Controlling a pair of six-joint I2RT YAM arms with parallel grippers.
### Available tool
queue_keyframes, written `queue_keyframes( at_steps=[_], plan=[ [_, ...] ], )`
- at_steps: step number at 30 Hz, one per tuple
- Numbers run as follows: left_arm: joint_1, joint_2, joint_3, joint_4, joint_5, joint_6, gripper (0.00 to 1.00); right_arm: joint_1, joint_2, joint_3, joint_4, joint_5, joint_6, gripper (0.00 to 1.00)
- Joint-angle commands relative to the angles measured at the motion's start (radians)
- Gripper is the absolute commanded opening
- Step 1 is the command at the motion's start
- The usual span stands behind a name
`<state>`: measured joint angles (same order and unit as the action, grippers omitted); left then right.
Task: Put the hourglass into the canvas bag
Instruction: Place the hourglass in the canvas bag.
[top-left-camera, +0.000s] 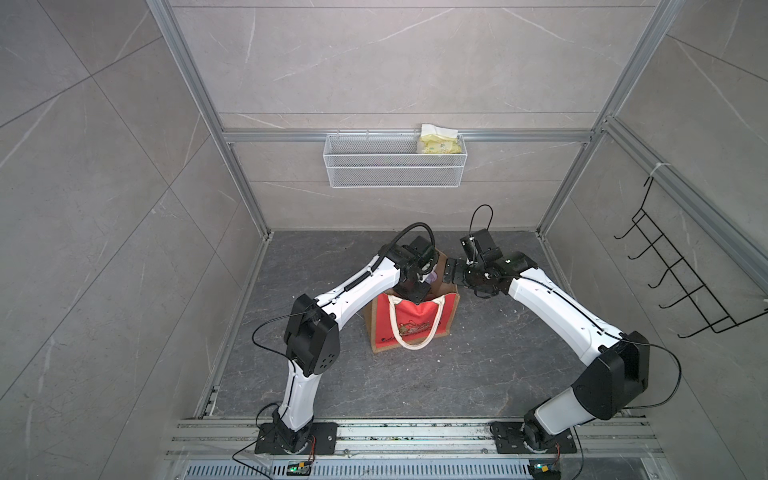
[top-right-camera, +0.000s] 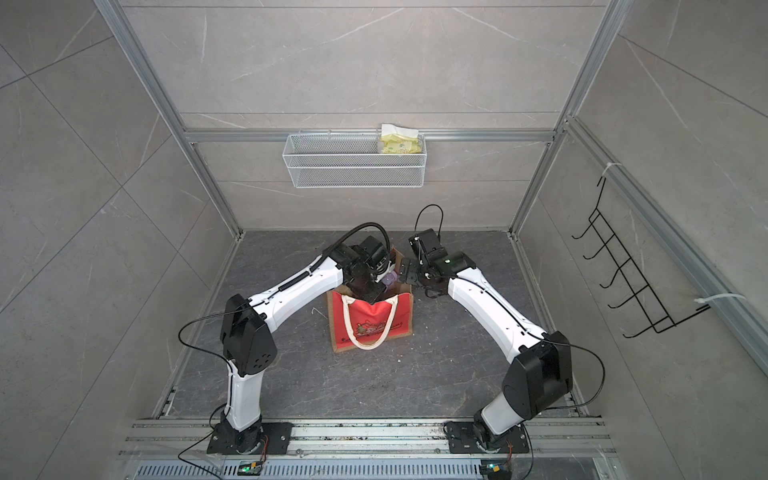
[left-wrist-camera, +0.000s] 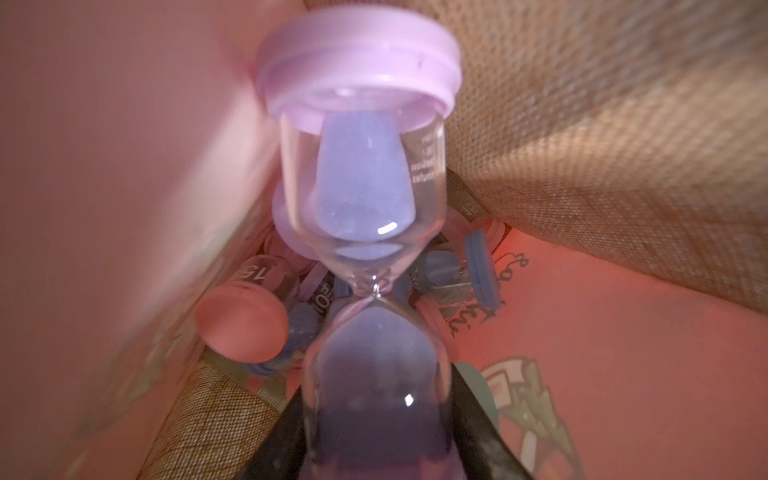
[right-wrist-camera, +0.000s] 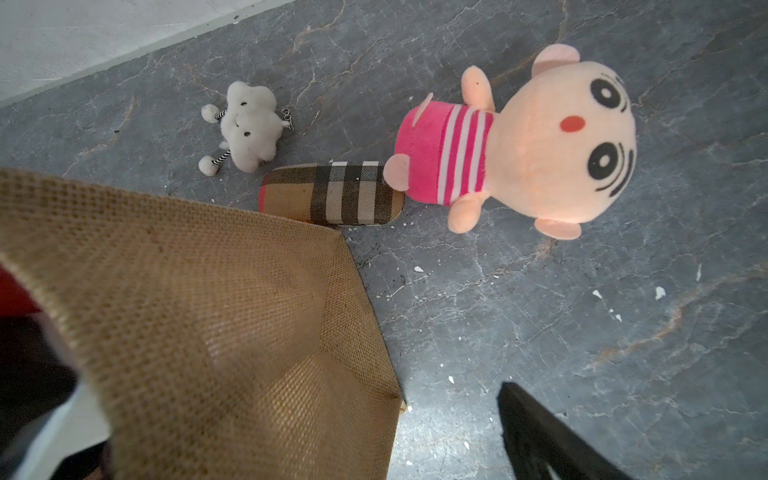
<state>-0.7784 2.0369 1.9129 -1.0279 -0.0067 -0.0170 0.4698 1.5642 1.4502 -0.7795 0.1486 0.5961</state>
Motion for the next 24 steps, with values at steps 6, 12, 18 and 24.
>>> queue_keyframes(
  at_steps=[6, 12, 18, 24],
  plan=[
    [0.009, 0.034, 0.0, -0.009, 0.04, -0.006, 0.49, -0.008, -0.057, -0.006, 0.005, -0.003, 0.01, 0.99],
    [0.013, 0.006, 0.022, -0.021, 0.036, -0.005, 0.66, -0.009, -0.087, 0.025, 0.001, 0.002, -0.015, 1.0],
    [0.031, -0.11, 0.072, -0.03, -0.028, -0.037, 1.0, -0.032, -0.151, 0.063, -0.005, 0.076, -0.06, 1.0],
    [0.079, -0.346, 0.039, 0.075, -0.078, -0.123, 1.0, -0.108, -0.243, 0.04, -0.012, 0.239, -0.106, 1.0]
  ],
)
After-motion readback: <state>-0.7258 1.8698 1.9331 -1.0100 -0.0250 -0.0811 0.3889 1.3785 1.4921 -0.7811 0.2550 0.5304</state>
